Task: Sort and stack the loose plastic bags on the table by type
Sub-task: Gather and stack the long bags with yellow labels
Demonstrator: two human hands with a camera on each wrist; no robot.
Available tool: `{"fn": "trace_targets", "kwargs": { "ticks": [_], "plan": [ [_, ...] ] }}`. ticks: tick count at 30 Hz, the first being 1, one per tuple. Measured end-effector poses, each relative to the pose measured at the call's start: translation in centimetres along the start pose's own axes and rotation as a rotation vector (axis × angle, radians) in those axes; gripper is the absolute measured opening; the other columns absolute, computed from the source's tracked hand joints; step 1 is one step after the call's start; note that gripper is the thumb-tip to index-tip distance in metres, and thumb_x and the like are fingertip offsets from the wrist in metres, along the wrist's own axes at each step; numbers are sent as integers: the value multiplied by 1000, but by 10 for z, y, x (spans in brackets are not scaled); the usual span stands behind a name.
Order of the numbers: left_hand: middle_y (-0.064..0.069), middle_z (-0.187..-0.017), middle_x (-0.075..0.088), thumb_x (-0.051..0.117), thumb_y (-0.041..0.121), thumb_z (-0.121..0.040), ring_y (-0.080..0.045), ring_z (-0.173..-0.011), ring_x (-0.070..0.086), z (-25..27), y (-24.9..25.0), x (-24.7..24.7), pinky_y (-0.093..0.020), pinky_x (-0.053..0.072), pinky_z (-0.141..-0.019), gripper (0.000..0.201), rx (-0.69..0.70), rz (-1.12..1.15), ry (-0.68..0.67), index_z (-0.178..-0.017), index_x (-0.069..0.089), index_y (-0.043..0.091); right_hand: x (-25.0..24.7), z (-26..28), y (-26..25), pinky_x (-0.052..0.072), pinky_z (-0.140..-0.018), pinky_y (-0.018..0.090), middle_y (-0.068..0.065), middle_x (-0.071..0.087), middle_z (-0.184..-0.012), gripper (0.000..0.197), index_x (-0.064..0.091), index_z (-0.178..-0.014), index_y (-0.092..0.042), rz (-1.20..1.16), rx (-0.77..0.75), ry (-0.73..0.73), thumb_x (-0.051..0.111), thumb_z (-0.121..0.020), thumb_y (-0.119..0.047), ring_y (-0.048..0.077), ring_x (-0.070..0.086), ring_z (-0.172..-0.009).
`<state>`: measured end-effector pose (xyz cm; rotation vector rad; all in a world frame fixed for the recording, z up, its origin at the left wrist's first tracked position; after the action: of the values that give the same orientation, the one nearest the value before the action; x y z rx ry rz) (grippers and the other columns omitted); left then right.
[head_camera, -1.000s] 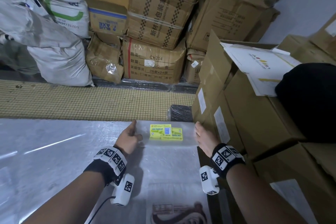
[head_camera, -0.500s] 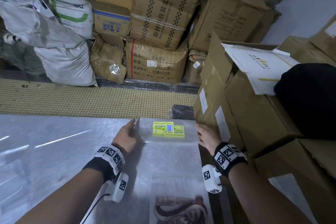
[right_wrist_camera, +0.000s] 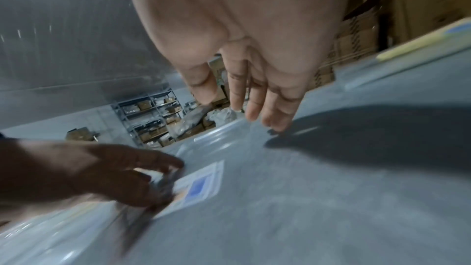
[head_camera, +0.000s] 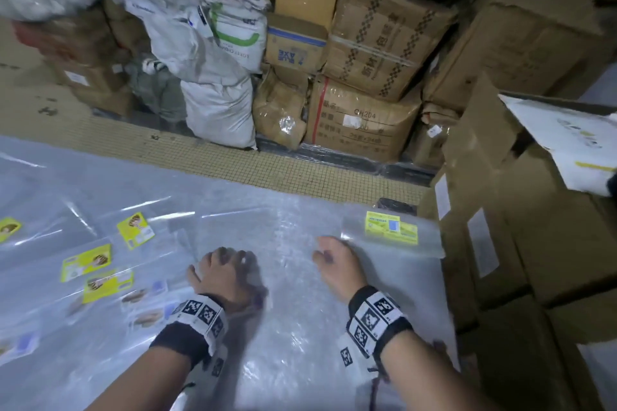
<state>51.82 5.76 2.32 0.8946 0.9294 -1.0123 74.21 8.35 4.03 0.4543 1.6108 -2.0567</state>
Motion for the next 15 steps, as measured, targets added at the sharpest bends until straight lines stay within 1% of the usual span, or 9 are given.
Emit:
{"fn": "trace_targets", "kwargs": {
  "ticks": [2, 4, 5, 7, 8, 10, 11, 13, 15],
  "plan": [
    [8, -136, 37, 56, 63, -61, -22, -130, 35, 11, -26, 4, -43, 32, -98, 70, -7, 20, 14, -127, 43, 45, 38, 12, -13, 42, -100, 23, 1, 57, -135, 42, 53, -137, -14, 41, -1, -102, 58, -96, -22, 15, 56, -117],
    [6, -130, 36, 55, 60, -60, -24, -126, 40, 22, -48, 10, -41, 37, -94, 68, 55, 42, 37, -124, 43, 40, 69, 24, -22, 39, -107, 25, 2, 51, -141, 47, 48, -141, -15, 141, 4, -155, 57, -96, -23, 17, 51, -125],
    [5, -134, 35, 55, 58, -61, -25, -128, 39, 25, -57, 12, -42, 38, -96, 69, 90, 44, 41, -125, 41, 39, 81, 27, -23, 33, -112, 26, 1, 46, -144, 49, 45, -143, -16, 229, 5, -150, 56, -96, -24, 18, 44, -132],
    [4, -149, 28, 55, 59, -61, -23, -138, 32, 26, -74, 18, -44, 34, -105, 78, 135, 73, 16, -134, 36, 40, 103, 33, -23, 19, -117, 28, 1, 36, -151, 53, 42, -145, -18, 415, -2, -105, 55, -95, -28, 21, 26, -142],
    [3, -154, 25, 55, 60, -61, -22, -141, 30, 23, -83, 20, -42, 32, -109, 84, 156, 129, 0, -139, 35, 39, 112, 35, -23, 16, -119, 29, 2, 32, -152, 53, 42, -144, -19, 467, -4, -83, 55, -94, -30, 22, 21, -143],
    [-3, -153, 32, 59, 59, -61, -22, -141, 34, 17, -102, 22, -34, 31, -113, 87, 231, 345, -26, -142, 42, 32, 127, 37, -22, 16, -119, 30, 2, 26, -154, 55, 41, -143, -21, 533, 41, -60, 56, -92, -34, 24, 17, -144],
    [-6, -150, 37, 63, 52, -63, -21, -139, 36, 14, -111, 21, -29, 31, -113, 80, 268, 472, -43, -138, 49, 28, 132, 38, -23, 18, -119, 31, 4, 26, -154, 56, 41, -143, -21, 568, 71, -52, 57, -90, -35, 24, 19, -144],
    [-6, -141, 44, 67, 29, -67, -18, -134, 41, 8, -132, 16, -20, 28, -110, 60, 314, 658, -25, -127, 60, 26, 143, 38, -30, 32, -112, 36, 10, 42, -142, 54, 50, -133, -16, 663, 77, 3, 63, -83, -30, 29, 35, -137],
    [-3, -125, 53, 62, 14, -63, -20, -121, 53, 0, -158, 9, -13, 32, -103, 53, 319, 711, 94, -114, 68, 28, 157, 37, -41, 40, -102, 44, 16, 53, -128, 55, 57, -123, -11, 753, 58, 85, 73, -72, -23, 38, 47, -125]
  ]
}}
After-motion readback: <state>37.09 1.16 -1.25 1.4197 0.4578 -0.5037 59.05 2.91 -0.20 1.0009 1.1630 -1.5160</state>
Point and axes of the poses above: each hand's wrist, its own z-axis away from the middle knuckle, its own x-axis out of the palm, y = z × x, the point moved 2 cm from there along -z, towards the middle knuckle
